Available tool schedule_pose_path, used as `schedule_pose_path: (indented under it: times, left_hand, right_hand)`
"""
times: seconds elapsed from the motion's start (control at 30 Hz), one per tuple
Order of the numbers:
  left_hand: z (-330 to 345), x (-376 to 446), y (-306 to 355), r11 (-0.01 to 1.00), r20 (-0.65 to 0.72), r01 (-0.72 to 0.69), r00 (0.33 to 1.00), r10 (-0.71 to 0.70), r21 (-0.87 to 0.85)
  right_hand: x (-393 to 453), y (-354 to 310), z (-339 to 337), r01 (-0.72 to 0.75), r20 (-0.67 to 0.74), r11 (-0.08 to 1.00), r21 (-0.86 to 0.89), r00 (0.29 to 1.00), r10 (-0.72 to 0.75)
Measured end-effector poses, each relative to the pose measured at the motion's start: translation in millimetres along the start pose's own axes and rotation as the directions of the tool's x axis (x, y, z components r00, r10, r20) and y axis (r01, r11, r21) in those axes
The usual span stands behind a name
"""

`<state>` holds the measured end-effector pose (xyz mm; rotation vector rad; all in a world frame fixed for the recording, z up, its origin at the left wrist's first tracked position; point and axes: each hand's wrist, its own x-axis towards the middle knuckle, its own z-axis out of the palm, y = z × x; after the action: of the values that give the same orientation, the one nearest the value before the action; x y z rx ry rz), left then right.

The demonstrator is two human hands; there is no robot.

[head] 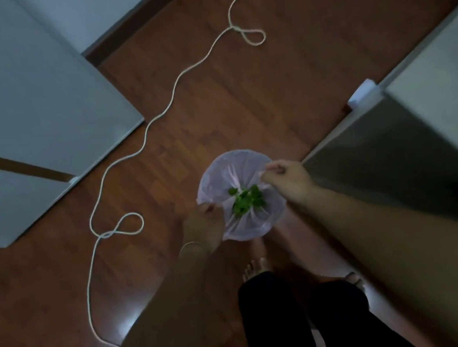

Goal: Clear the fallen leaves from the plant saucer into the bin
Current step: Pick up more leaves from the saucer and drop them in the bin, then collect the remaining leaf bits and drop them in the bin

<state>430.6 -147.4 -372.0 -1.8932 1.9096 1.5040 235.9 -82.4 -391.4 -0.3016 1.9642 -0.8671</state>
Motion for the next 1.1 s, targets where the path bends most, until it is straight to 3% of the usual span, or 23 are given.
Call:
schedule_pose_path:
  times: [0.2, 0.37, 0.57, 0.67, 0.77, 0.87, 1.0, 1.1]
  left_hand:
    - [-56, -49, 76, 0.984, -0.064, -0.122, 0.991, 0.115, -0.132]
    - [-82, -123, 202, 0.936, -0.073, -0.230, 0.973, 0.218, -0.266]
    - [-43, -185, 317, 0.892, 0.007, -0.380, 0.919, 0.393, -0.246]
    - [3, -213, 359, 0.872, 0.127, -0.451, 0.870, 0.477, -0.190]
    - [61, -240, 387, 0.819, 0.299, -0.566, 0.769, 0.564, -0.088]
    - [121, -264, 404, 0.686, 0.452, -0.727, 0.624, 0.637, 0.037]
    - [199, -313, 416, 0.526, 0.663, -0.845, 0.448, 0.600, 0.095]
    - [248, -342, 416, 0.388, 0.823, -0.913, 0.313, 0.474, 0.124]
  right_hand:
    - [-81, -88, -58, 0.075, 0.007, 0.987, 0.141, 0.997, -0.076]
    - [-156, -153, -125, 0.184, -0.047, 0.924, 0.336, 0.983, -0.179]
    - [-224, -170, -232, 0.237, -0.150, 0.825, 0.512, 0.971, -0.186]
    - [-251, -146, -297, 0.265, -0.219, 0.809, 0.525, 0.960, -0.173]
    - [-280, -97, -366, 0.303, -0.335, 0.863, 0.404, 0.927, -0.169]
    - [-313, -28, -430, 0.288, -0.447, 0.943, 0.168, 0.874, -0.187]
    - [-348, 62, -493, 0.072, -0.533, 0.991, -0.111, 0.838, -0.121]
    - [-354, 106, -513, -0.082, -0.539, 0.952, -0.297, 0.836, -0.096]
